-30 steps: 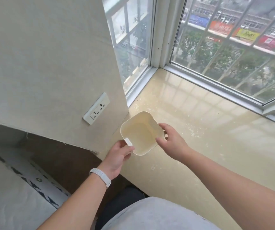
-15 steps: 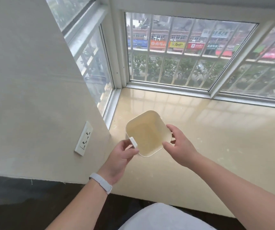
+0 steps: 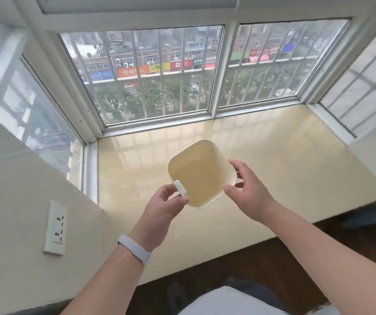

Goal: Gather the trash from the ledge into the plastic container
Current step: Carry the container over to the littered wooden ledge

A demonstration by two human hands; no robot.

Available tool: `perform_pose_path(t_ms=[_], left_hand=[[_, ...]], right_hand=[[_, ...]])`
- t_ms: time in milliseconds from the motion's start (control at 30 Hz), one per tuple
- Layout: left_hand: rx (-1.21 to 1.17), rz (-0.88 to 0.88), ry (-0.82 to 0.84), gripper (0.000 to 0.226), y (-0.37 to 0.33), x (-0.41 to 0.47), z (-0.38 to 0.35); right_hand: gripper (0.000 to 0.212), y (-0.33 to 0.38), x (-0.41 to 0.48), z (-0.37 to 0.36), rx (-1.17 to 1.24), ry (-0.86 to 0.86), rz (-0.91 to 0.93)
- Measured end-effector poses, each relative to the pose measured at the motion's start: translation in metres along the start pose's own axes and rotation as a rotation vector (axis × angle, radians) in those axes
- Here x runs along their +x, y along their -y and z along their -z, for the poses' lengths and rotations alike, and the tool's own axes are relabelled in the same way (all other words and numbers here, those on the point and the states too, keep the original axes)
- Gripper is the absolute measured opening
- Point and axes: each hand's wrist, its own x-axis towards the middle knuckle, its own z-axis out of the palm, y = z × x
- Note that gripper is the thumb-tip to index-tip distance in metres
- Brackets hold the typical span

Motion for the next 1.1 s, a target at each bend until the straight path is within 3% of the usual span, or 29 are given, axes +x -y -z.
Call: perform_pose_path(t_ms=[267,500,800,1000,1100], left_hand=[[0.094,0.087,0.161,0.042,0.006,0.036,-0.098],[0.207,0.174,0.262,0.044,0.039,0.066,-0.235],[0.391,0.283,0.55,0.043,0.107,0.097,-0.436],[0.515,0.355,0.773,0.038,0.155,0.091,-0.544],[0.534,0.384,0.867,0.036,0.17,0.084,-0.58]], right_hand=[[0.061,-0.062,-0.039,0.081,0.049,-0.178,-0.102],[0.054,-0.137,-0.087,0.184,0.149,-0.335,-0.179],[0.055,-0.242,-0.185,0.316,0.199,-0.634,-0.317],[0.063,-0.289,-0.26,0.353,0.317,-0.918,-0.435],[0.057,-0.296,-0.289,0.365,0.364,-0.99,-0.47]])
